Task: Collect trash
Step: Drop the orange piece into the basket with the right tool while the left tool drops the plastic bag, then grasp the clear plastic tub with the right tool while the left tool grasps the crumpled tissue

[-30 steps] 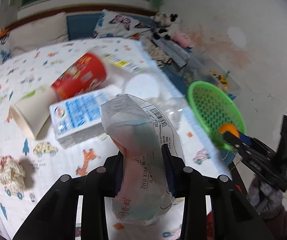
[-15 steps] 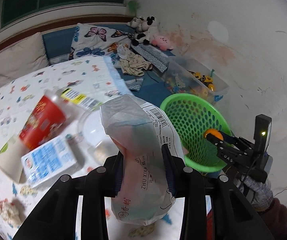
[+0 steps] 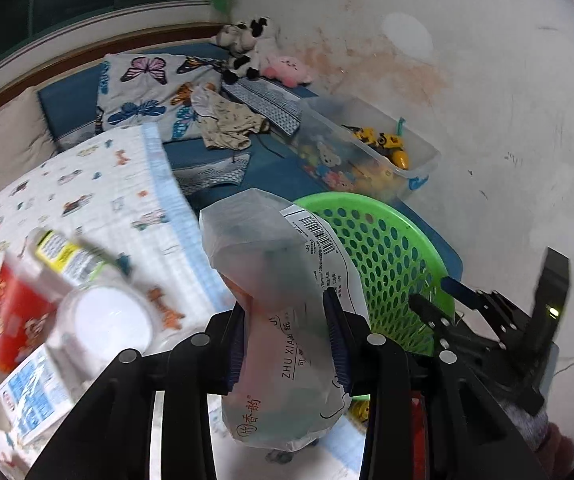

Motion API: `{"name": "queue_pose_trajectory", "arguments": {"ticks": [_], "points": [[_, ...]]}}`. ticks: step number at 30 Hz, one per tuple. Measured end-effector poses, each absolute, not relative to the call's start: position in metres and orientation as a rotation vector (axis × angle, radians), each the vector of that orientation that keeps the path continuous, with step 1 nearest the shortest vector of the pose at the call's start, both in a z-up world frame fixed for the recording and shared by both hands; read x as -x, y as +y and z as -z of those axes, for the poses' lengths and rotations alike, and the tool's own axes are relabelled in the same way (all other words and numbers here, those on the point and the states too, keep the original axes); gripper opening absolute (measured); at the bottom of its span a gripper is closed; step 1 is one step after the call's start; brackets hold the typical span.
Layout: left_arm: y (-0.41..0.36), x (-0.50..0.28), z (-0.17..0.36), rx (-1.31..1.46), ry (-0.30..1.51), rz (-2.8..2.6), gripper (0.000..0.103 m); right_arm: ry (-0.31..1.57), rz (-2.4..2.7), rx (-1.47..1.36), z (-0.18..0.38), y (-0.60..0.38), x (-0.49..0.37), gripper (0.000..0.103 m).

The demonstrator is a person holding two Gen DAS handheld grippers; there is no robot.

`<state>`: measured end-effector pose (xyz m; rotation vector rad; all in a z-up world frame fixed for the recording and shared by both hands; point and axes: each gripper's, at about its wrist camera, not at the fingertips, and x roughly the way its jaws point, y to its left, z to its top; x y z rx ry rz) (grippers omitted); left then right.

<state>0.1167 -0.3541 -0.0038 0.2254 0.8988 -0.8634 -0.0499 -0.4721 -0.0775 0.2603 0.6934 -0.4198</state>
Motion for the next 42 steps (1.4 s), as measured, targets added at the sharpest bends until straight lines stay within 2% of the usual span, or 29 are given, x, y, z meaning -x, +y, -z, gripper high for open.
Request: {"name": "queue_pose_trajectory", "arguments": {"ticks": [5,7,11,12,13,21,33,42], "points": [[-0.379,-0.113,0.017,-0.264,0.926,0.879,0.038,0.674,0.42,-0.285,0.074,-0.469,0.068,0.064],[-0.385,-0.112,0.021,-0.275,0.928,0.875,0.05,0.672,0.418,-0.286,0.074,-0.466,0.073,0.064],[-0.393,-0.108,0.025,-0.287,0.926,0.882,0.063,0.665,0.416,-0.293,0.073,-0.463,0.079,0.065],[-0.394,-0.107,0.025,-0.286,0.923,0.885,0.075,0.665,0.415,-0.297,0.073,-0.462,0.08,0.065],[-0.394,-0.107,0.025,-0.282,0.917,0.883,0.08,0.663,0.415,-0.3,0.073,-0.462,0.081,0.065],[-0.374,-0.106,0.016,-0.25,0.896,0.866,0.08,0.662,0.4,-0.305,0.071,-0.453,0.083,0.065],[-0.276,-0.112,0.004,-0.18,0.84,0.708,0.08,0.648,0.286,-0.27,0.059,-0.415,0.061,0.069],[-0.204,-0.127,0.013,-0.096,0.867,0.569,0.08,0.657,0.147,-0.228,0.054,-0.377,0.026,0.069]]}}
